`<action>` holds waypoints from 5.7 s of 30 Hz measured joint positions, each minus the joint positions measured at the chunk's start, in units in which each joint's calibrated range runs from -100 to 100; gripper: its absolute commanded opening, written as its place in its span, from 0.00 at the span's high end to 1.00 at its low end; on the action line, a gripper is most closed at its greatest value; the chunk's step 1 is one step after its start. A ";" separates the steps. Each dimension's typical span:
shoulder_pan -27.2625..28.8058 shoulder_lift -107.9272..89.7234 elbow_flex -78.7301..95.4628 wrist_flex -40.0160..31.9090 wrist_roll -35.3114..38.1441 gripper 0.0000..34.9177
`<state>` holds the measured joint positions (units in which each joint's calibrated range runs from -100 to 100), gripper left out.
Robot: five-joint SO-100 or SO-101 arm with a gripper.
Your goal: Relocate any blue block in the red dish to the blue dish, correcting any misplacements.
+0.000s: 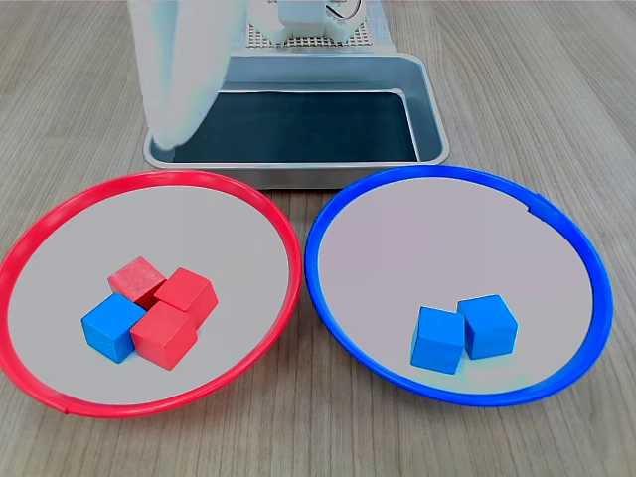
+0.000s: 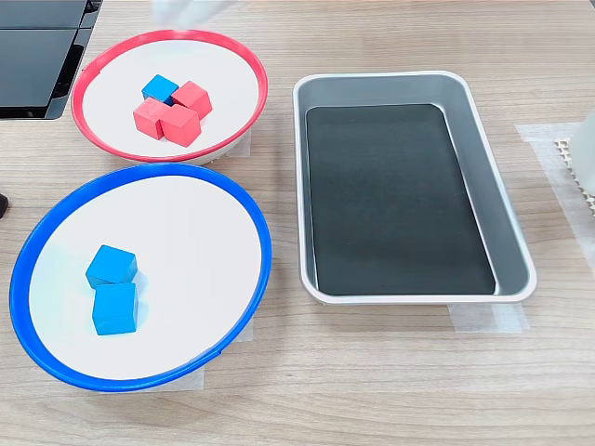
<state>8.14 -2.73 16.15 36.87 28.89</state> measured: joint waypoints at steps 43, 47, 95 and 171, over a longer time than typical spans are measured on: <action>8.50 40.84 -41.29 11.34 9.13 0.58; 7.79 42.11 -42.65 11.75 9.13 0.58; 7.08 44.76 -44.01 13.95 9.43 0.99; -21.06 42.11 -47.28 32.38 -26.47 0.52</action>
<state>-12.92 39.39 -31.13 69.25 2.42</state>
